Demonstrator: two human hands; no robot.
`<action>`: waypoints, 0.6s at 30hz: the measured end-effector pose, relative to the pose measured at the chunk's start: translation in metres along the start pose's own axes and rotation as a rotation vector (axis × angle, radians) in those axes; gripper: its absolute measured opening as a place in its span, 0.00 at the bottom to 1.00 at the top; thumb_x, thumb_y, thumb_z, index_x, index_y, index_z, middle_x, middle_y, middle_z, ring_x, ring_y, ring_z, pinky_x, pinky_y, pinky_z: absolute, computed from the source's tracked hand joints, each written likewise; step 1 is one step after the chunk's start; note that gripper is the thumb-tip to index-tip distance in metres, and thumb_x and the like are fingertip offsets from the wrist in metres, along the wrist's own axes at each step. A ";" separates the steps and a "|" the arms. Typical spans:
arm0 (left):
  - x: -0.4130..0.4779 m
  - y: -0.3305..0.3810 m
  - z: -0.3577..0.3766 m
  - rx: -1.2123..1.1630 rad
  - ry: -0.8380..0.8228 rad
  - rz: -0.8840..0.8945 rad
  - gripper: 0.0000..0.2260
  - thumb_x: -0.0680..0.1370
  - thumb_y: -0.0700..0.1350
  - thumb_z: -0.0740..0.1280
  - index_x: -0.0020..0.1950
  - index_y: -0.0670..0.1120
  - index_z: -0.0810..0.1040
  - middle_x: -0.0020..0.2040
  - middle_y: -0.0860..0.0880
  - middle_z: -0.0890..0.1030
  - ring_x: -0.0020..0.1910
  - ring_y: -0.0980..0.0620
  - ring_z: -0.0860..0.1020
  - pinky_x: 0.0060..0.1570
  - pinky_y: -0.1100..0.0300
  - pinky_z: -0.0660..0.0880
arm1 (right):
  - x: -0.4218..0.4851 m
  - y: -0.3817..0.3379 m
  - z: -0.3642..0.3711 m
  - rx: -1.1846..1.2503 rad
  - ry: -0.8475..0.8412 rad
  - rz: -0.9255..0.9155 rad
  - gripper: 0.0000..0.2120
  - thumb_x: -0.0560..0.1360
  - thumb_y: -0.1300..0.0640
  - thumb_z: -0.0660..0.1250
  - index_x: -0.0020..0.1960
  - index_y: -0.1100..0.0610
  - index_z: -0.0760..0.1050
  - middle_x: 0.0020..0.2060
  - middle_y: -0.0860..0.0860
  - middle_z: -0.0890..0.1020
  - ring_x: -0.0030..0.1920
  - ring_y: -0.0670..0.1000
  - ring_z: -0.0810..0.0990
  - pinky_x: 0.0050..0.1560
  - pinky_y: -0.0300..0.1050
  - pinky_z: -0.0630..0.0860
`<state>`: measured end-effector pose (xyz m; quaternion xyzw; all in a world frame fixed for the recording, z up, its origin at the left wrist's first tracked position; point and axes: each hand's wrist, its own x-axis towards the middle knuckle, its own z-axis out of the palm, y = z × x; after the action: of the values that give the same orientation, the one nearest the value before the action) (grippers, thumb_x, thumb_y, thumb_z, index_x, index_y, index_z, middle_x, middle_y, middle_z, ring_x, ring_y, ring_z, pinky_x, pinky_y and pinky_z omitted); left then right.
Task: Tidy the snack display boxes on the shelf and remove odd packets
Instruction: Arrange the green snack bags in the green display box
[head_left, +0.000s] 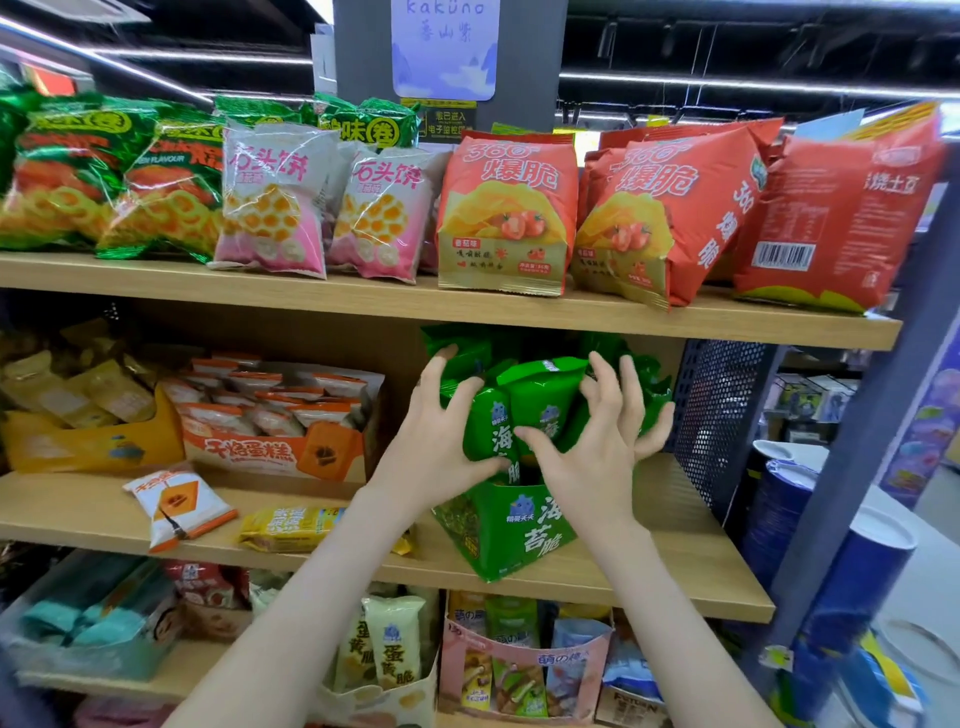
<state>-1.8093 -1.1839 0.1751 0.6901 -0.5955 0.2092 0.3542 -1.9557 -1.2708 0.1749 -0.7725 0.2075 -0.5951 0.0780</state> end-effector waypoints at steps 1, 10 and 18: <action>0.002 0.001 0.000 0.001 0.004 0.018 0.38 0.67 0.56 0.78 0.70 0.42 0.67 0.74 0.52 0.49 0.72 0.34 0.63 0.67 0.42 0.69 | -0.001 0.001 0.002 -0.063 -0.004 0.026 0.48 0.65 0.49 0.79 0.73 0.47 0.51 0.72 0.34 0.56 0.78 0.52 0.51 0.72 0.64 0.33; -0.004 0.001 0.009 0.021 0.012 0.028 0.43 0.65 0.62 0.76 0.73 0.52 0.59 0.76 0.47 0.47 0.73 0.34 0.58 0.65 0.41 0.68 | 0.002 0.007 0.016 -0.167 -0.066 0.116 0.54 0.65 0.45 0.78 0.77 0.48 0.44 0.73 0.47 0.50 0.76 0.49 0.42 0.71 0.58 0.33; 0.003 -0.005 0.004 0.069 -0.049 0.017 0.42 0.67 0.60 0.76 0.74 0.49 0.61 0.74 0.48 0.47 0.71 0.30 0.60 0.66 0.40 0.67 | 0.008 0.006 0.003 -0.099 -0.093 0.170 0.49 0.70 0.48 0.75 0.78 0.49 0.44 0.68 0.68 0.61 0.68 0.47 0.51 0.70 0.60 0.51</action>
<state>-1.8041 -1.1884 0.1731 0.7018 -0.6021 0.2157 0.3138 -1.9520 -1.2798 0.1792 -0.7819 0.2975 -0.5387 0.0995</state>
